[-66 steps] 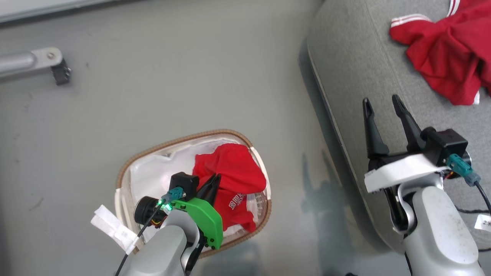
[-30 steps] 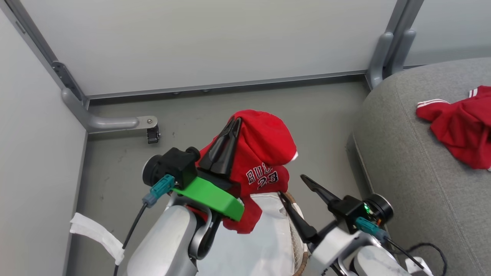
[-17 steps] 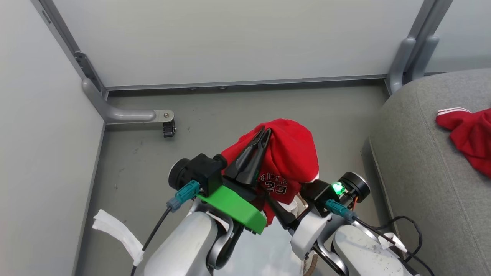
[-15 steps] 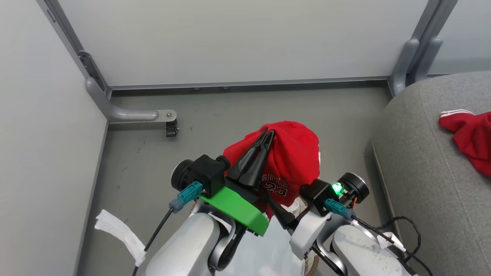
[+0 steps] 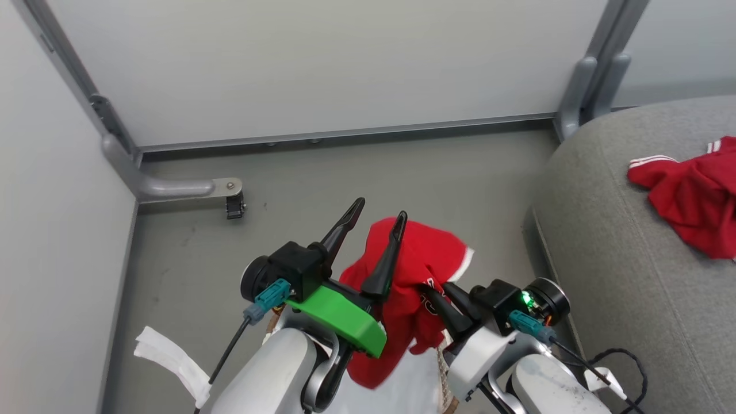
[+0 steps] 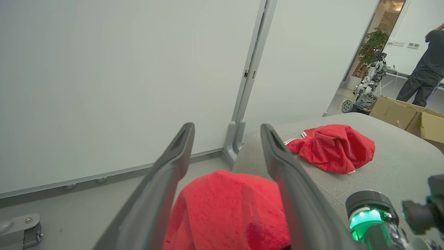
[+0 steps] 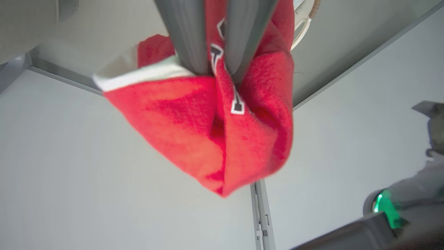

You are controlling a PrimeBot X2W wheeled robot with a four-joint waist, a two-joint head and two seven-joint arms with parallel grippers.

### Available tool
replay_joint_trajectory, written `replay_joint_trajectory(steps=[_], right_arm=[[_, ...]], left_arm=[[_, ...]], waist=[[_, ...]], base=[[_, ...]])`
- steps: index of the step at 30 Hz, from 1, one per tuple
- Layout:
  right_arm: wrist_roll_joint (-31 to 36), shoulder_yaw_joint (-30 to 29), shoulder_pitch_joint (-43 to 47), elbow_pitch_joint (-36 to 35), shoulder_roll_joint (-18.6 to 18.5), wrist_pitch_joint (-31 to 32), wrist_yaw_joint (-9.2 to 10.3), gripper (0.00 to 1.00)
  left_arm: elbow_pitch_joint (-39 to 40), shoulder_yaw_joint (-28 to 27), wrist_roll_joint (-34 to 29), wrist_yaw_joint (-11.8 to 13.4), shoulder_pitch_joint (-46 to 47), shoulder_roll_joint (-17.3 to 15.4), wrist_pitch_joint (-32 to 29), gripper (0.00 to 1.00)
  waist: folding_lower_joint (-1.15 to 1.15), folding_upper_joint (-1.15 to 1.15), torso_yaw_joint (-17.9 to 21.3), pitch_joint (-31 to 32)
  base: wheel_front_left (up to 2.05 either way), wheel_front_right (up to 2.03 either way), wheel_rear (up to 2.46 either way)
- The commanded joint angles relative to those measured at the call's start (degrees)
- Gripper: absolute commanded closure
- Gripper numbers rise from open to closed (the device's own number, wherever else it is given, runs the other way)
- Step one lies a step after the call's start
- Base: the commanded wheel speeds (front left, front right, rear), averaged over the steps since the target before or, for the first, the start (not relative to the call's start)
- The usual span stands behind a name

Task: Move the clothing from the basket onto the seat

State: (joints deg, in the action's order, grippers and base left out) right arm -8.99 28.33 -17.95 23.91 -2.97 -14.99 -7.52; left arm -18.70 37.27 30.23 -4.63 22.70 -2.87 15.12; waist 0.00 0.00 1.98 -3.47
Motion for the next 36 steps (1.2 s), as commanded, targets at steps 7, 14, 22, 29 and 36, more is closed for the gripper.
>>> replay_joint_trajectory(steps=[7, 14, 22, 29, 36], right_arm=[[0.32, -3.74, 3.38, -3.45, -0.80, -0.28, 0.05, 1.00], [-0.12, -6.51, 5.06, -6.10, -1.39, -0.28, 0.06, 1.00], [-0.89, -11.34, 6.11, -8.64, -2.86, -0.28, 0.05, 1.00], [-0.07, -14.88, -1.31, -10.70, -6.60, -0.28, 0.05, 1.00], [0.39, -18.22, -16.44, -11.78, -13.90, -0.27, 0.06, 1.00]], left_arm=[[-1.99, -1.46, -2.11, -1.45, -3.25, -0.08, 0.03, 0.00], [-2.48, -2.85, -4.39, -2.32, -5.08, -0.11, 0.02, 0.00], [-2.69, -2.18, -5.20, -2.82, -4.93, -0.15, 0.03, 0.00], [-3.43, -1.59, -6.52, -2.92, -3.00, -0.19, 0.03, 0.00], [-4.09, -1.42, -8.71, -2.92, -1.13, -0.44, 0.03, 0.00]], waist=[[0.00, 0.00, 14.55, -0.83], [0.00, 0.00, 24.25, -1.53], [0.00, 0.00, 28.51, -3.14], [0.00, 0.00, 28.98, -6.46], [0.00, 0.00, 28.11, -12.05]], base=[[0.00, 0.00, 0.00], [0.00, 0.00, 0.00], [0.00, 0.00, 0.00], [0.00, 0.00, 0.00], [0.00, 0.00, 0.00]])
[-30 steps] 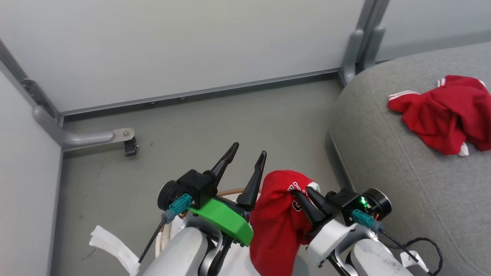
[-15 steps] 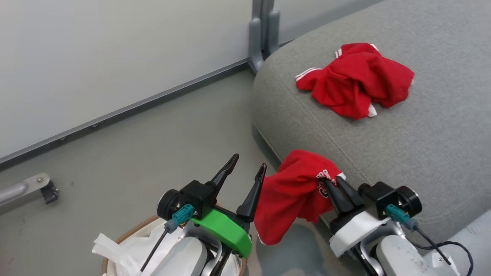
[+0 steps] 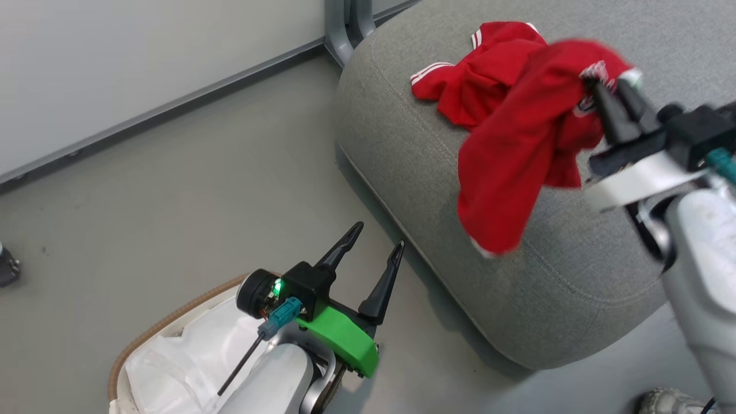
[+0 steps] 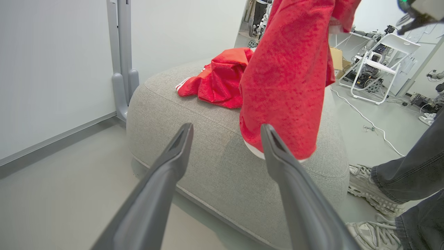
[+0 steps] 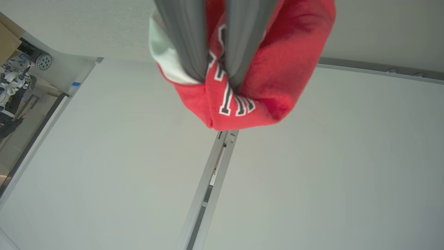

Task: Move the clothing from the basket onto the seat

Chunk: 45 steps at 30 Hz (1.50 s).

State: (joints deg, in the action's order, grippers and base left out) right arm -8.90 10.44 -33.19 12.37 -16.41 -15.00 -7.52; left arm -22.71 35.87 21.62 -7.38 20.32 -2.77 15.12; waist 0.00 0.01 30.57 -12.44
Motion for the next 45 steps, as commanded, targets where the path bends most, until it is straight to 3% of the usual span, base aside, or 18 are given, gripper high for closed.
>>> replay_joint_trajectory(steps=[1, 6, 12, 17, 24, 26, 27, 28, 29, 36, 45], right_arm=[[0.36, -1.10, -3.20, -0.08, -1.46, -0.27, 0.06, 1.00], [2.26, -7.22, -13.93, 3.12, -6.72, -0.26, 0.06, 1.00], [7.94, -15.79, -20.66, 10.13, -9.65, -0.26, 0.06, 1.00], [12.10, -20.80, -21.58, 17.70, -9.39, -0.26, 0.06, 1.00], [17.13, -30.99, -17.45, 27.37, -6.26, -0.27, 0.06, 1.00], [18.10, -33.66, -15.91, 28.64, -5.03, -0.26, 0.06, 0.80], [18.23, -34.57, -15.15, 28.83, -4.43, -0.26, 0.06, 0.57], [18.65, -35.73, -14.14, 28.72, -3.81, -0.26, 0.06, 0.44], [18.85, -36.57, -13.30, 28.64, -3.35, -0.26, 0.06, 0.00], [19.39, -40.86, -5.05, 25.56, 1.19, -0.26, 0.06, 0.00], [13.10, -35.51, 6.13, 17.35, 6.31, -0.26, 0.06, 0.00]], left_arm=[[-0.13, 0.17, -0.26, -0.18, 1.51, -0.68, 0.02, 0.00], [-0.50, 0.76, -0.59, -0.18, 3.84, -1.76, 0.03, 0.00], [-0.68, 1.17, -0.60, -0.19, 6.28, -2.68, 0.03, 0.00], [-0.87, 1.22, -0.82, -0.19, 7.78, -3.34, 0.03, 0.00], [-1.65, -0.09, -1.38, -0.19, 9.12, -4.08, 0.03, 0.00], [-2.10, -0.72, -1.55, -0.20, 9.04, -4.24, 0.03, 0.00], [-2.19, -1.05, -1.65, -0.20, 8.95, -4.23, 0.03, 0.00], [-2.37, -1.50, -1.72, -0.20, 8.72, -4.23, 0.03, 0.00], [-2.51, -1.69, -1.76, -0.20, 8.44, -4.23, 0.03, 0.00], [-3.74, -4.23, -1.26, -0.20, 6.06, -3.61, 0.03, 0.00], [-2.32, -12.00, -2.45, -0.19, 0.78, -2.25, 0.03, 0.00]], waist=[[0.00, -0.01, -0.85, -3.89], [0.00, -0.01, -3.35, -8.07], [0.00, -0.01, -7.19, -12.46], [0.00, -0.01, -10.41, -15.89], [0.00, -0.01, -14.20, -19.11], [0.00, -0.01, -14.82, -19.33], [0.00, -0.01, -14.99, -19.33], [0.00, -0.01, -15.15, -19.19], [0.00, -0.01, -15.25, -18.95], [0.00, -0.01, -15.21, -14.77], [0.00, -0.01, -16.68, -6.83]], base=[[0.00, 0.00, 0.00], [0.00, 0.00, 0.00], [0.00, 0.00, 0.00], [0.00, 0.00, 0.00], [0.00, 0.00, 0.00], [0.00, 0.00, 0.00], [0.00, 0.00, 0.00], [0.00, 0.00, 0.00], [0.00, 0.00, 0.00], [0.00, 0.00, 0.00], [0.00, 0.00, 0.00]])
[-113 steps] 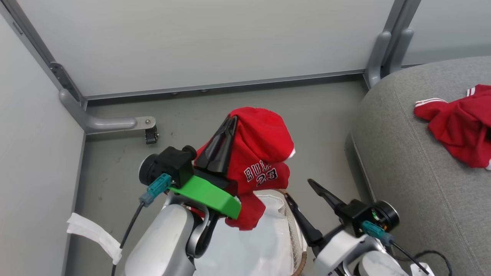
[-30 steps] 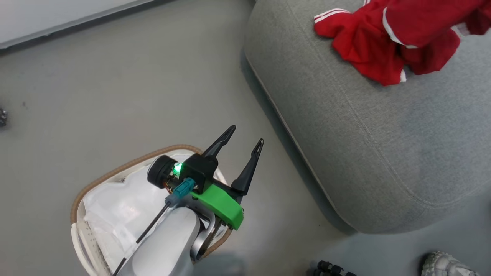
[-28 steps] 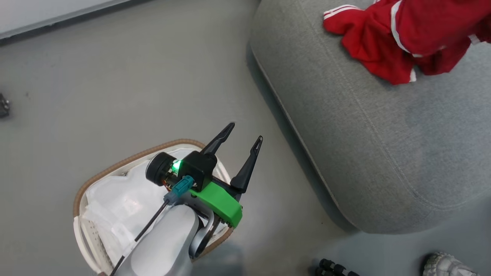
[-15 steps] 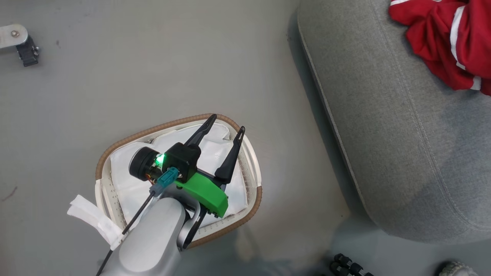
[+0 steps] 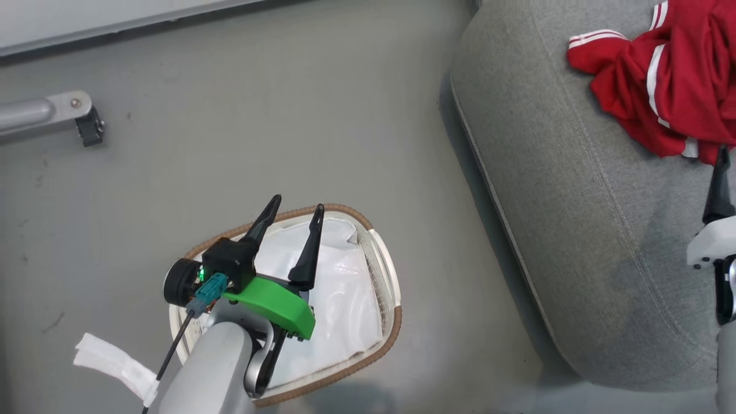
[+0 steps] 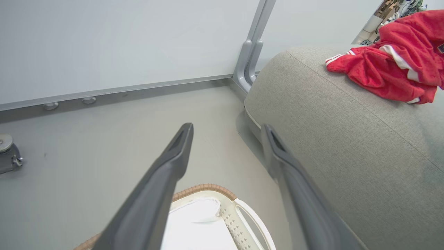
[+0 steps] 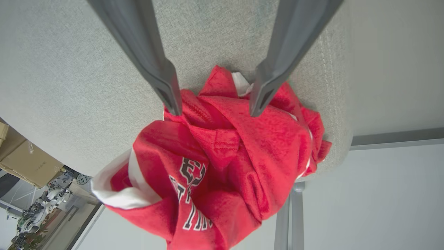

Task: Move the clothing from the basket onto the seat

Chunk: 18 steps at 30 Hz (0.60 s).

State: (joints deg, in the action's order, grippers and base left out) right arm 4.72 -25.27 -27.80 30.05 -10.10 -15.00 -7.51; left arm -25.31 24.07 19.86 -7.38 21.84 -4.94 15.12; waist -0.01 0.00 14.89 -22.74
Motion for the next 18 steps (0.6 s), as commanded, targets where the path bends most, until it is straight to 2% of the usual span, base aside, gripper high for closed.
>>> replay_joint_trajectory(steps=[1, 10, 18], right_arm=[[-1.26, 1.31, 1.50, -1.18, 0.51, -0.27, 0.05, 0.00], [-7.91, 12.45, 5.93, -7.14, 4.83, -0.26, 0.05, 0.00], [-9.74, 19.31, 6.50, -7.78, 6.49, -0.26, 0.05, 0.00]], left_arm=[[0.57, -1.08, -1.12, -0.19, -1.24, -0.01, 0.03, 0.00], [2.17, -12.30, -5.19, 0.37, -7.32, 1.04, 0.03, 0.00], [3.14, -20.29, -8.39, 1.83, -10.79, 1.62, 0.03, 0.00]], waist=[[0.01, 0.00, -1.37, 4.15], [0.01, 0.00, -5.96, 9.50], [0.01, 0.00, -9.47, 13.07]], base=[[0.00, 0.00, 0.00], [0.00, 0.00, 0.00], [0.00, 0.00, 0.00]])
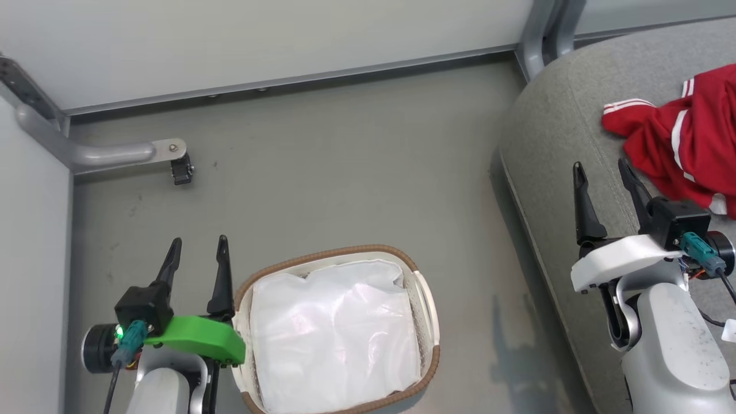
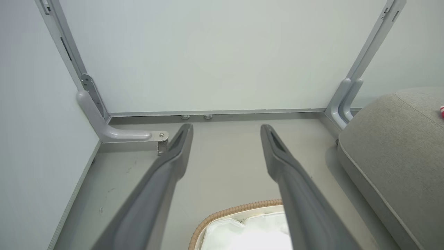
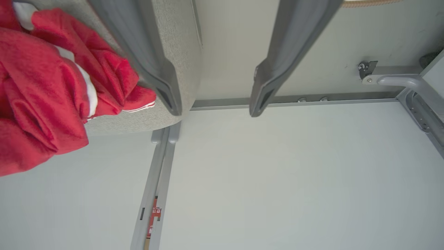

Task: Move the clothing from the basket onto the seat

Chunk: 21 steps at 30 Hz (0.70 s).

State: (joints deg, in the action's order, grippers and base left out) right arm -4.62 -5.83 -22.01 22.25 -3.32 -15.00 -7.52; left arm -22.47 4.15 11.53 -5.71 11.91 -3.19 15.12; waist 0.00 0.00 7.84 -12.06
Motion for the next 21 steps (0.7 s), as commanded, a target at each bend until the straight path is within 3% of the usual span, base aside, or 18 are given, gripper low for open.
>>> replay_joint_trajectory(steps=[1, 10, 20, 21], right_arm=[[-0.72, 0.12, 0.77, 0.06, -0.14, -0.26, 0.06, 0.00], [-0.63, 2.19, 5.48, 1.07, 0.24, -0.26, 0.06, 0.00], [-0.28, 2.28, 10.31, 2.25, 0.27, -0.26, 0.06, 0.00], [-0.40, 2.42, 9.74, 2.40, 0.53, 0.04, 0.00, 1.00]], left_arm=[[0.37, -1.11, -0.27, 0.07, -1.20, -0.07, 0.03, 0.00], [-0.86, -4.97, -0.05, -0.60, -5.48, 0.28, 0.03, 0.00], [-1.54, -3.57, 4.98, -1.25, -9.46, 0.25, 0.03, 0.00], [-1.76, -3.56, 5.02, -1.08, -8.48, 0.35, -0.03, 1.00]], waist=[[0.00, 0.00, -2.70, 2.72], [0.00, 0.00, -5.00, 6.88], [0.00, 0.00, -5.72, 9.73], [0.00, 0.00, -5.41, 9.45]], base=[[0.00, 0.00, 0.00], [0.00, 0.00, 0.00], [0.00, 0.00, 0.00], [0.00, 0.00, 0.00]])
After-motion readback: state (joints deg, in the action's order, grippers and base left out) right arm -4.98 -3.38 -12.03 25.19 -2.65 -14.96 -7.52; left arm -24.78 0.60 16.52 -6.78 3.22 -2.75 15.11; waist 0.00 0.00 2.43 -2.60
